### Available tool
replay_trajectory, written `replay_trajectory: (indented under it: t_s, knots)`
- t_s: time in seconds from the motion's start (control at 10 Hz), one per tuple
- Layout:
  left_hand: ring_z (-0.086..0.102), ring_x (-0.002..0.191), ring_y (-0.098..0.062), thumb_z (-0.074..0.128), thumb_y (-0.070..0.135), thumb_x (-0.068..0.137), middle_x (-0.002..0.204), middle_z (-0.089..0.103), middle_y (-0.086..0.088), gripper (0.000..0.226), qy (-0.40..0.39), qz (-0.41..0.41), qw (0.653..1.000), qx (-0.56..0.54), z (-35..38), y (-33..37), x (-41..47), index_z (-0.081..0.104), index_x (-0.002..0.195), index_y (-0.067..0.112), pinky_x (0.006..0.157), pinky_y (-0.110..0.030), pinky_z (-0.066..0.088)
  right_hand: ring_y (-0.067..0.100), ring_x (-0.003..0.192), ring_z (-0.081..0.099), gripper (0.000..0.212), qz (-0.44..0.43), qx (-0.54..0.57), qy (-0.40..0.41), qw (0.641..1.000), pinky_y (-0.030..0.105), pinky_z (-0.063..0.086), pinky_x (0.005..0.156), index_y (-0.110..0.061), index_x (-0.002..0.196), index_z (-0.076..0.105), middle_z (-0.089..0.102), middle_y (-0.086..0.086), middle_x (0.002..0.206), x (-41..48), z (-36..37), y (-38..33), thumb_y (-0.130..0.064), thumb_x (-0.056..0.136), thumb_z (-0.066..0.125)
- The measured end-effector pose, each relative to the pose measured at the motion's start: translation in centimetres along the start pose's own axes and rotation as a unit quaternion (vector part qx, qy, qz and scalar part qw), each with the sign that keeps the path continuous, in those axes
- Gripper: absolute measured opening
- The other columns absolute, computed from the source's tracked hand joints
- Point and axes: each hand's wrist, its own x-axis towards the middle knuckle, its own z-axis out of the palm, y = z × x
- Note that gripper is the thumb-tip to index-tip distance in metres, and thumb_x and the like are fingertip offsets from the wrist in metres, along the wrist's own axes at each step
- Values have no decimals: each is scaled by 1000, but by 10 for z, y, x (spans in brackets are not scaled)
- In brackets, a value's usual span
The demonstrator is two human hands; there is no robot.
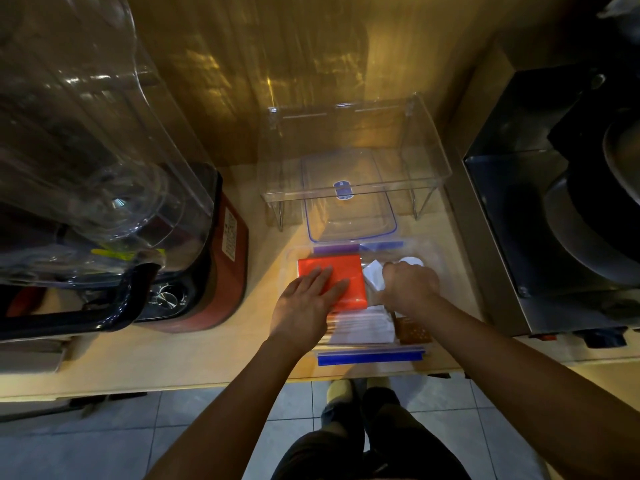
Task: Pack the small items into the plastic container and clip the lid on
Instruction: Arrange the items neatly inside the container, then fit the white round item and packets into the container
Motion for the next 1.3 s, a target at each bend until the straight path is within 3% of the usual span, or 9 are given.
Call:
replay_trajectory:
  t_s: [0.1, 0.2, 0.4, 0.7, 0.9, 1.1, 1.3]
  knots:
    - [7, 146, -23, 54, 42, 91, 159, 11, -2, 71, -3, -5, 1000, -2, 0, 1, 0, 10, 147, 34, 116, -42, 13, 23, 122, 47, 45, -53, -84, 14, 995, 35, 37, 100, -17, 125, 52, 53, 5, 133, 1, -2, 5, -32, 84, 58]
    - [7, 146, -23, 54, 41, 91, 159, 12, -3, 71, -2, -7, 1000, 0, 1, 2, -1, 11, 147, 34, 116, -43, 14, 22, 128, 36, 59, -87, -88, 27, 992, 36, 30, 103, -20, 132, 48, 41, 1, 143, 0, -5, 13, -42, 79, 61]
    - [12, 145, -24, 55, 43, 90, 158, 17, -3, 70, 10, -7, 1000, -2, 3, 1, -1, 13, 146, 35, 115, -43, 17, 25, 123, 36, 75, -82, -76, 52, 992, 38, 27, 100, -19, 131, 50, 44, 7, 139, 0, -1, 14, -69, 74, 52]
    - [11, 145, -24, 56, 39, 90, 158, 16, -3, 71, 7, -11, 1000, 1, 4, 0, 0, 12, 146, 35, 115, -43, 18, 21, 129, 42, 61, -110, -53, -9, 992, 37, 27, 104, -17, 131, 48, 52, 5, 137, 4, -8, 18, -46, 78, 58]
    - [12, 145, -24, 54, 40, 91, 158, 17, -3, 70, 9, -12, 1000, 0, 6, -1, 1, 12, 146, 36, 115, -43, 17, 30, 112, 59, 57, -95, -28, -8, 995, 38, 48, 88, -19, 138, 36, 58, 13, 130, 1, -6, 21, -33, 86, 54]
    - [12, 145, -24, 54, 41, 91, 158, 17, -2, 70, 9, -14, 1000, 1, 7, 0, 2, 11, 146, 36, 115, -44, 17, 30, 98, 65, 42, -115, -69, 51, 990, 39, 53, 81, -7, 129, 41, 65, 14, 115, -1, -3, 22, -23, 91, 50]
    - [12, 145, -23, 56, 35, 91, 158, 16, -2, 70, 6, -18, 1000, 0, 6, 0, 1, 13, 146, 36, 115, -43, 17, 29, 112, 57, 47, -130, -84, 71, 985, 37, 43, 96, -6, 132, 38, 63, 14, 120, 7, 2, 25, -19, 88, 50]
